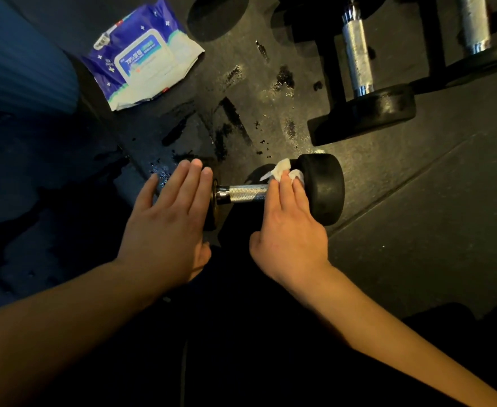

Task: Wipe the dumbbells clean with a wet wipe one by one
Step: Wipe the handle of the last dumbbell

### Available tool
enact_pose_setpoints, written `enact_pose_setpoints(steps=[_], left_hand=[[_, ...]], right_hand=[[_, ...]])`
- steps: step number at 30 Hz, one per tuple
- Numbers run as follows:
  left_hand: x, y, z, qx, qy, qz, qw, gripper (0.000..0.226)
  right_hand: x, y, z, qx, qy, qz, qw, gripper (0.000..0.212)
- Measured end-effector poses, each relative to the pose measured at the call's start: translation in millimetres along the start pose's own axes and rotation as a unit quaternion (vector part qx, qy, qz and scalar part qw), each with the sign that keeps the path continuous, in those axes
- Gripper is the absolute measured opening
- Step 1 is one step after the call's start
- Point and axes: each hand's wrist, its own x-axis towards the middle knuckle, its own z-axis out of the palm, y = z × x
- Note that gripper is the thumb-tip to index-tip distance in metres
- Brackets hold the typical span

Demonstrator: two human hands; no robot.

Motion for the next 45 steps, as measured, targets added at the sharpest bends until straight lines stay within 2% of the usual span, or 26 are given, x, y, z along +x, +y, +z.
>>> enact_pose_setpoints(steps=[6,12,15,19,23,28,36,39,43,45], left_hand=[[21,-6,-10,0.004,-0.011,-0.001,1.000,0.130],[81,-34,-43,-0.025,-0.050,0.001,0.998,0.143],[89,-42,-60,-0.022,-0.028,0.009,0.999,0.136],[69,-35,-57,0.013,0.076,0.004,0.997,0.113],[66,-32,-47,0.014,0.021,-0.005,1.000,0.127],[118,-59,-78,-0.010,-0.023,0.003,1.000,0.142],[112,-46,-80,0.012,0.042,-0.010,0.999,0.137],[141,-59,-90,-0.009,0.040,-0.017,0.999,0.145],[173,-77,-111,-0.020,-0.009,-0.025,0.999,0.147],[174,-77,-112,-0.009,0.016,-0.029,0.999,0.144]], right_hand=[[-11,8,-4,-0.018,-0.007,-0.033,0.999,0.093],[14,7,-2,-0.021,0.061,-0.037,0.997,0.092],[24,5,-1,-0.022,0.093,-0.030,0.995,0.092],[29,6,0,-0.019,0.103,-0.035,0.994,0.094],[44,3,-1,-0.010,0.127,-0.029,0.991,0.094],[66,1,-11,-0.011,0.146,-0.029,0.989,0.093],[99,-5,-26,0.004,0.170,-0.027,0.985,0.097],[108,-6,-33,0.002,0.174,-0.029,0.984,0.098],[121,-5,-40,0.002,0.178,-0.033,0.983,0.101],[129,-8,-45,0.025,0.182,-0.034,0.982,0.104]])
